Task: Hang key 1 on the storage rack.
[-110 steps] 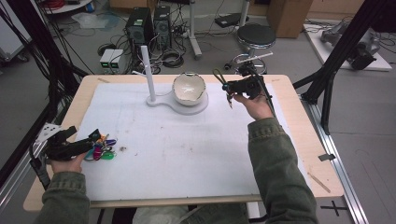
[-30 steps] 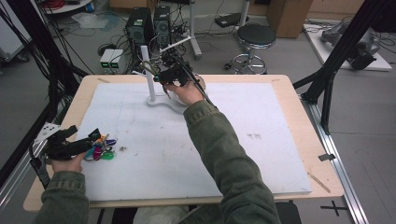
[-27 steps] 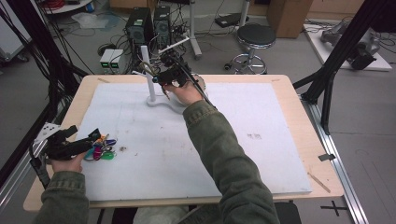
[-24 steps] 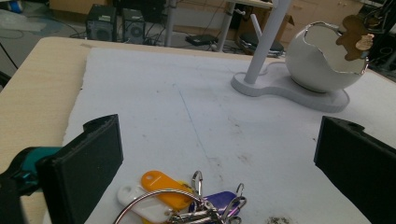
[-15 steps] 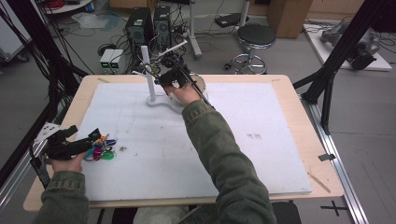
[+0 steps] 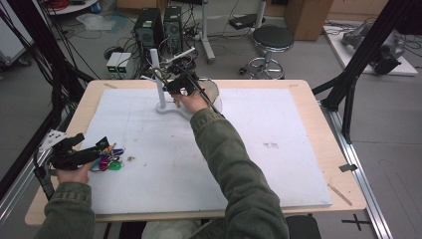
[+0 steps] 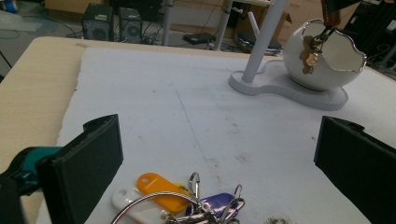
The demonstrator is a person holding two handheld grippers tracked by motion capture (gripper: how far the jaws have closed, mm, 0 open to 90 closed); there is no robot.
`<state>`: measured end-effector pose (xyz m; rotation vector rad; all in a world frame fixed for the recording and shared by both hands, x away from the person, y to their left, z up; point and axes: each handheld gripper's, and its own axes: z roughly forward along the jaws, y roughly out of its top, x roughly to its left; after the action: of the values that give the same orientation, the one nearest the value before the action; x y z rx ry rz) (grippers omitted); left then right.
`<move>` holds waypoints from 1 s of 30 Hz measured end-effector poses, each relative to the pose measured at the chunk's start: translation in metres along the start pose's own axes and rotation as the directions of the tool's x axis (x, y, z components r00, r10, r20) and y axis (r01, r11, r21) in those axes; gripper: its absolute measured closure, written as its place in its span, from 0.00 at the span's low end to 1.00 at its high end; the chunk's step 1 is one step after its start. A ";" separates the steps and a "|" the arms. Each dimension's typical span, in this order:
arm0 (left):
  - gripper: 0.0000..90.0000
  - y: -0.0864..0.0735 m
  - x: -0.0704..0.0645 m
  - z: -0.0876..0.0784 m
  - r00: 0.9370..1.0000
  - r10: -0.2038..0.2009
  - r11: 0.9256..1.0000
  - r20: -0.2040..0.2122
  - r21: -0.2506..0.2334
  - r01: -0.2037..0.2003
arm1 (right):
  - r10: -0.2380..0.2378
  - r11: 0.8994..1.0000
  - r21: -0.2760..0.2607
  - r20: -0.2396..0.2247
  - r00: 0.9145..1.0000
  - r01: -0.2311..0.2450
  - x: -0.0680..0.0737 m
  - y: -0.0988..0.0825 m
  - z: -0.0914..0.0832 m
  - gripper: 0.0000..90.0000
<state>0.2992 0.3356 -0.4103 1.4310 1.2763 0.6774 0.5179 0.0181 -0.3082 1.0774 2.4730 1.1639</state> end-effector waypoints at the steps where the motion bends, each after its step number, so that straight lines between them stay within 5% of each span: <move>1: 0.02 0.000 0.000 0.000 1.000 0.000 1.000 -0.001 0.000 0.000 | 0.001 1.000 -0.001 -0.005 1.000 -0.001 0.000 0.000 0.000 0.76; 12: 0.02 0.000 0.001 0.000 1.000 -0.002 1.000 -0.010 -0.002 0.002 | 0.096 0.992 0.081 0.055 0.994 -0.100 -0.013 -0.002 -0.016 0.11; 14: 0.02 0.000 0.001 0.000 1.000 0.000 1.000 -0.011 0.002 0.001 | 0.078 0.993 0.086 0.088 0.993 -0.085 -0.014 -0.005 -0.022 0.09; 15: 0.02 0.000 0.001 0.000 1.000 -0.002 1.000 -0.011 0.002 0.002 | 0.067 0.994 0.084 0.094 0.993 -0.075 -0.015 -0.006 -0.025 0.00; 19: 0.02 0.000 0.001 0.000 1.000 -0.004 1.000 -0.011 0.004 0.004 | 0.033 0.995 0.092 0.100 0.994 -0.043 -0.020 -0.010 -0.039 0.01; 30: 0.02 0.000 0.000 0.001 1.000 0.000 1.000 -0.013 0.009 0.000 | 0.036 0.999 0.022 0.111 0.993 -0.039 -0.039 -0.032 -0.081 0.01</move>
<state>0.3001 0.3352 -0.4106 1.4360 1.2914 0.6828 0.4918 -0.0694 -0.2821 1.1664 2.3985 1.0570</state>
